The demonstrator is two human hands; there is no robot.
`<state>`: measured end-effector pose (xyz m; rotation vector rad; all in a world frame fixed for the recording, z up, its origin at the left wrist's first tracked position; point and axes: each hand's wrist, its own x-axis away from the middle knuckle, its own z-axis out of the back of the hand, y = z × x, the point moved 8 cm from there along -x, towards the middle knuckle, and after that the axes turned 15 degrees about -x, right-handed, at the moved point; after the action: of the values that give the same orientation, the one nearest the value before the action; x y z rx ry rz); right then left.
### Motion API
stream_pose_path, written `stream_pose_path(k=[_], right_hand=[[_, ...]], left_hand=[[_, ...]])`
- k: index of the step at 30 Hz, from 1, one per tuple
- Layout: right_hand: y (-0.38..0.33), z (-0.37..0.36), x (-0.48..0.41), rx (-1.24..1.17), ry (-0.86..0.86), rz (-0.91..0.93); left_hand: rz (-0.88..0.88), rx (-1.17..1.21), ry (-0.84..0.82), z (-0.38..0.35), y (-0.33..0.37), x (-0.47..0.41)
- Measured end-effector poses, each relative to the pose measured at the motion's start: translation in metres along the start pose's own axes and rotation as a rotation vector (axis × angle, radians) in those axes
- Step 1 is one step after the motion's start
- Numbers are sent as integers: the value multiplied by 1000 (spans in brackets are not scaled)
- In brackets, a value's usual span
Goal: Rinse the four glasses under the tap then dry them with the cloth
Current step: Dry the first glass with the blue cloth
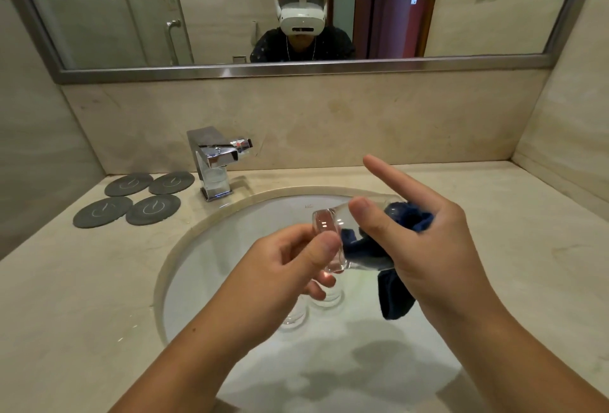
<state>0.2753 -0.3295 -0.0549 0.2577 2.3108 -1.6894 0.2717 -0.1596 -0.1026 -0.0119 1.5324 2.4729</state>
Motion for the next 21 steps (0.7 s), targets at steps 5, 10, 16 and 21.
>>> stream_pose_path(k=[5,10,16,21], right_hand=[[4,6,-6,36,44,-27],[4,8,-5,-16,75,-16],[-5,5,-1,-12,94,55],[4,3,-1,73,42,26]], left_hand=[[-137,-309,39,2,5,5],[-250,-543,118,5,18,10],[12,-64,-4,-6,4,3],[58,39,-5,-7,-2,2]])
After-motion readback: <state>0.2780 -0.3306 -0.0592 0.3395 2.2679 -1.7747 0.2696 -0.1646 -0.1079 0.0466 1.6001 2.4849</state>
